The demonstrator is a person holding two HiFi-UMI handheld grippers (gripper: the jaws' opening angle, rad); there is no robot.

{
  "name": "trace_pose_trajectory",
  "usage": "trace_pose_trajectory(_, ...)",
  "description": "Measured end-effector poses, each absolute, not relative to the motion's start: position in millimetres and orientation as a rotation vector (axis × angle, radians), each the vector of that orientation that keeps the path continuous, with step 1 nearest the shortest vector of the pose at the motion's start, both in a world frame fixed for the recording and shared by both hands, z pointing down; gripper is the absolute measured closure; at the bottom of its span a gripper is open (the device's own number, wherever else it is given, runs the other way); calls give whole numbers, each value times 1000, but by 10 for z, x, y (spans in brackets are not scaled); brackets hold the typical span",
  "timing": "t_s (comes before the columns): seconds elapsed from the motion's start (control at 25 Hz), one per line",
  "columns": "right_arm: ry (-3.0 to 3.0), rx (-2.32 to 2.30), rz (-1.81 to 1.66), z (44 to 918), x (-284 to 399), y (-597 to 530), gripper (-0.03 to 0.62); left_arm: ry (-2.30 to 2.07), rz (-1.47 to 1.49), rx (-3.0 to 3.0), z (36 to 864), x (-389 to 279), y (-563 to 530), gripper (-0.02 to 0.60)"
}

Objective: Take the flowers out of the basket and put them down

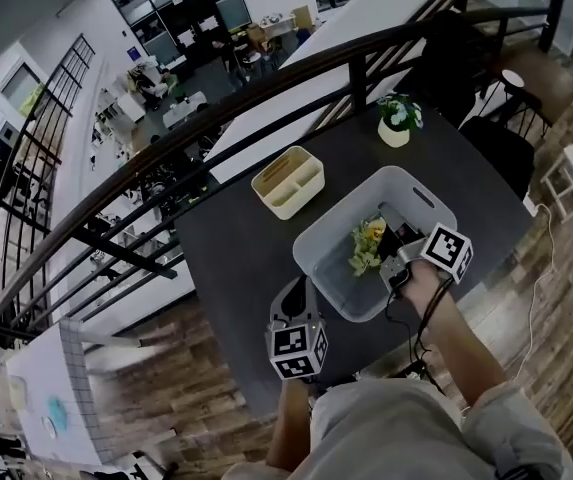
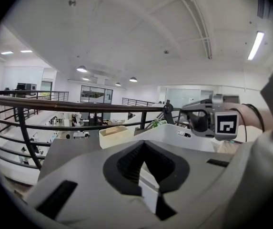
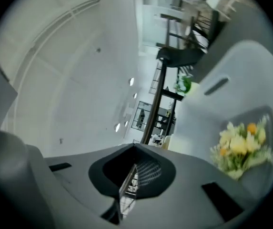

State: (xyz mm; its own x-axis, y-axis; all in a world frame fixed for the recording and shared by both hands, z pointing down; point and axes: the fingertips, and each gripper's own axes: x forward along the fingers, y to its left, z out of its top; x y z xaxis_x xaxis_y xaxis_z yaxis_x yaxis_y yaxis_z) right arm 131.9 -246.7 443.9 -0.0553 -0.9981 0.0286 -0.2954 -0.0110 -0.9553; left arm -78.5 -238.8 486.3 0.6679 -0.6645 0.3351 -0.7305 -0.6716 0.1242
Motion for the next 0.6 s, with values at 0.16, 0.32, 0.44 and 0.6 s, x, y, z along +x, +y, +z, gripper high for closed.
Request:
trace_pose_trajectory(0.16, 2107, -1570, -749, 3949, 1235, -2308, 577, -1150, 357, 2626, 4875, -891, -2445, 558)
trace_pose_trajectory(0.32, 2677, -1791, -400, 4028, 1118, -2234, 577, -1083, 383, 2654, 4828, -921, -2392, 558)
trace_pose_trajectory(0.44, 2922, -1665, -325, 4128, 932, -2240, 577, -1063, 408, 2679, 4841, -990, -2306, 558)
trace_pose_trajectory(0.6, 3307, -1276, -217, 4338, 556, -2321, 577, -1099, 433, 2678, 4882, -1035, -2341, 558)
